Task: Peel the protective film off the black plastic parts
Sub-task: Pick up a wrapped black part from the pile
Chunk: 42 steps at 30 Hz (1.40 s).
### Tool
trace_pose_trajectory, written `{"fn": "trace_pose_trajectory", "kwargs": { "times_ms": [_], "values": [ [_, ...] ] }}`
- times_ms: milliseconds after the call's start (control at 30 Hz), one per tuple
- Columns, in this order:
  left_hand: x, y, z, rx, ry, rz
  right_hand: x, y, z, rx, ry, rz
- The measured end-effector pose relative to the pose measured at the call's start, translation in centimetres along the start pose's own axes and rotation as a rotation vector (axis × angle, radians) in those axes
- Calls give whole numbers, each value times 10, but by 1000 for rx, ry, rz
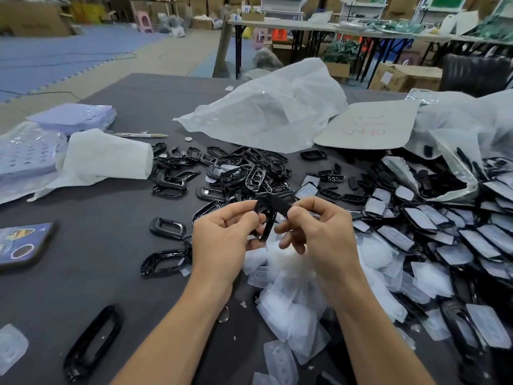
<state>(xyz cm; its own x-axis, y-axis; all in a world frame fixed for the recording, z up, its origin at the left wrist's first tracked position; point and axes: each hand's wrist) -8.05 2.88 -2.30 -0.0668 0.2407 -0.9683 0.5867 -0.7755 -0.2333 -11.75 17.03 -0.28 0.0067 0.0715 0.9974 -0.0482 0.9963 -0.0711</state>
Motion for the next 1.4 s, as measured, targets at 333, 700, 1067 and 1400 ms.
{"fn": "trace_pose_trajectory", "kwargs": {
  "times_ms": [333, 700, 1067, 1400],
  "values": [
    [1, 1, 3, -58, -16, 72, 1, 9, 3, 11, -4, 126],
    [5, -1, 0, -127, -48, 83, -7, 9, 6, 24, 71, 49],
    [-3, -6, -10, -40, -45, -37, -5, 2, 0, -38, 123, -16],
    [-10, -3, -8, 87, 21, -30, -6, 4, -2, -151, 281, -228]
  ]
}}
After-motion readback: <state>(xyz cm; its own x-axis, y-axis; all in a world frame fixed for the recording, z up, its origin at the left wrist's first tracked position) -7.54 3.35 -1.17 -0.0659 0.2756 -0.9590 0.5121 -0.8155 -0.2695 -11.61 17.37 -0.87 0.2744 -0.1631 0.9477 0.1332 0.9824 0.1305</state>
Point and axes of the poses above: each hand's wrist, its own z-axis towards the middle knuckle, its own y-axis out of the back of the hand, x = y × z, and after that the axes turned 6 degrees about -x, right-handed
